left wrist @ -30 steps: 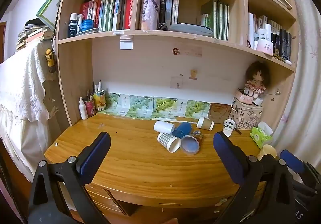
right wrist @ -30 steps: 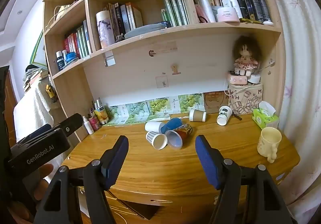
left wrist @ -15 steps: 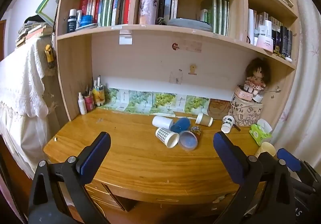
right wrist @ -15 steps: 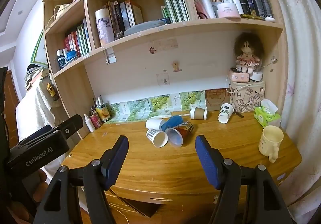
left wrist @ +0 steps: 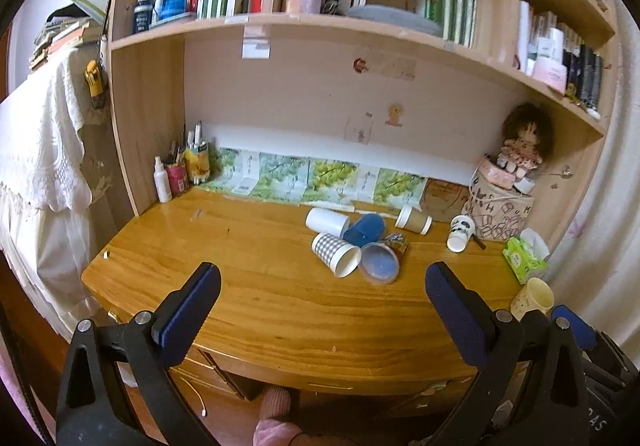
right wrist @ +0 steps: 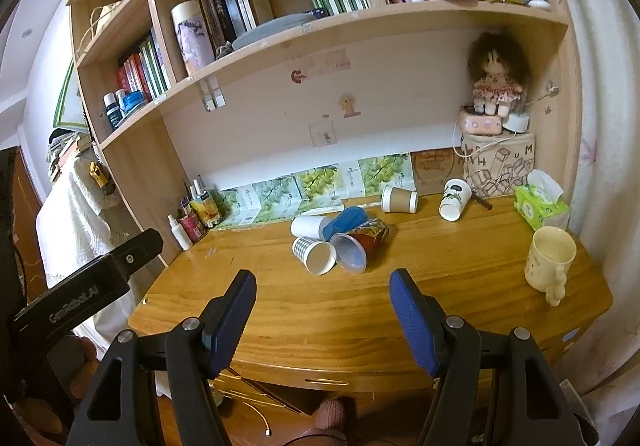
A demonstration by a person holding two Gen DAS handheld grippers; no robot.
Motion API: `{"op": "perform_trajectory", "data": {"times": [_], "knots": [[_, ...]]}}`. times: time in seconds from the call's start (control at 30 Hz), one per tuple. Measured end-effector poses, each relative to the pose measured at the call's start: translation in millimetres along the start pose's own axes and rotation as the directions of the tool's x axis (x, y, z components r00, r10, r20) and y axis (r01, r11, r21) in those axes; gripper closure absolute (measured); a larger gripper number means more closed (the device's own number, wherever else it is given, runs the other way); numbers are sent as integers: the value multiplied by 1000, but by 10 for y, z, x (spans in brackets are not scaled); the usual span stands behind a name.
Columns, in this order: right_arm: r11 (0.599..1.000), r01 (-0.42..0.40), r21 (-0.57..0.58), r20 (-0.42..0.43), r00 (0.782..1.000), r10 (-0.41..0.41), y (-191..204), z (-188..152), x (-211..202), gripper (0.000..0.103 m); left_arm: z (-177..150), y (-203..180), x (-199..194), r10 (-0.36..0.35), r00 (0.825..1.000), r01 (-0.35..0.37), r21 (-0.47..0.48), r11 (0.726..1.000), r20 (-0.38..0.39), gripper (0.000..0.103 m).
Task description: Flip cup upright
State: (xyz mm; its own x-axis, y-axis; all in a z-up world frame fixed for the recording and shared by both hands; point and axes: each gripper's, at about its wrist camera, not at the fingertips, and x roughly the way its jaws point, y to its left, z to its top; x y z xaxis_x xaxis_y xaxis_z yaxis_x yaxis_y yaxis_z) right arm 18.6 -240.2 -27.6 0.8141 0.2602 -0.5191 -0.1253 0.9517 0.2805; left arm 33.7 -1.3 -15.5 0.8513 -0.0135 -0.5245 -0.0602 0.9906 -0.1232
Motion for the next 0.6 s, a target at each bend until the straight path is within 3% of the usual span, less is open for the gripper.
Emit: {"op": "perform_trajectory", "data": {"times": [0.27,0.6], "knots": [[998,-27,50,-65,997,31,-53,143,415,33,130,76,434,-11,997,12,15,1000,-76,1],[979,-28,200,-131,990,55,-189,323,1223,33,536,221,1240,-15,993,30,118,993,-121,1]]}}
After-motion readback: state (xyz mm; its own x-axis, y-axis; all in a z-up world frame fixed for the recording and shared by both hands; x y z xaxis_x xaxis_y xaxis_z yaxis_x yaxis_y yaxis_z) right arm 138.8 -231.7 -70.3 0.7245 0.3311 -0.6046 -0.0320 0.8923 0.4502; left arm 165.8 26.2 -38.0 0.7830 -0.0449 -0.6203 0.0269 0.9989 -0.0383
